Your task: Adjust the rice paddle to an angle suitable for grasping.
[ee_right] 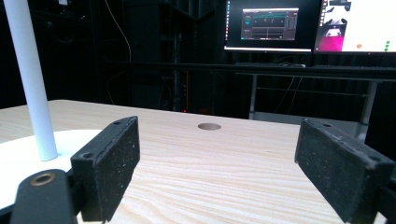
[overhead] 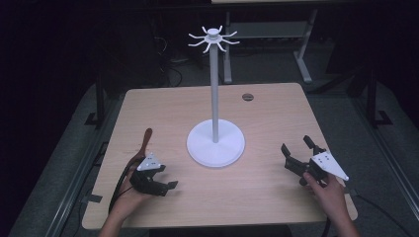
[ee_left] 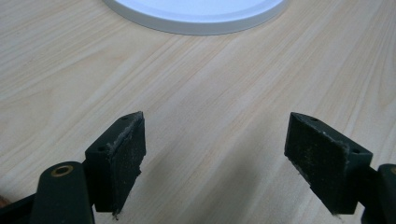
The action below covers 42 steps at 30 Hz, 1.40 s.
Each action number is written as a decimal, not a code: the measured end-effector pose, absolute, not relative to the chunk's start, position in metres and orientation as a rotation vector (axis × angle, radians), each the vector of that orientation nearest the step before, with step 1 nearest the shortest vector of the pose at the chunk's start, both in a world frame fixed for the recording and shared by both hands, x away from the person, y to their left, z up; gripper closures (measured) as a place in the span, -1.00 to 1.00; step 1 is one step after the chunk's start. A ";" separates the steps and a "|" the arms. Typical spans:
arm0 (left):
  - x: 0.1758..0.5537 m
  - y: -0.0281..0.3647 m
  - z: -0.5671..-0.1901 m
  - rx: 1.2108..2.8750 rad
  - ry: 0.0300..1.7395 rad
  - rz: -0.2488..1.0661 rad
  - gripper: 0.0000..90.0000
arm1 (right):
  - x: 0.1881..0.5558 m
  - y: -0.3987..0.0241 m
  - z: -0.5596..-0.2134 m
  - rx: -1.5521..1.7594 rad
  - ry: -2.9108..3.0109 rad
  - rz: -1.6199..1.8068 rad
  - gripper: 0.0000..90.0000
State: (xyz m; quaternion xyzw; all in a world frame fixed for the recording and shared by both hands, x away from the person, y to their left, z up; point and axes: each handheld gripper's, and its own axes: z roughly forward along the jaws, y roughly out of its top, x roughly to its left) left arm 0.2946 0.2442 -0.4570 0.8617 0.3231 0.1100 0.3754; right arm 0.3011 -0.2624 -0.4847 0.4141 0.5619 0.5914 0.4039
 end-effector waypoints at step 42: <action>0.318 0.284 -0.416 2.034 1.010 0.462 -0.63 | 0.302 -0.262 -0.484 1.060 1.436 1.491 -0.70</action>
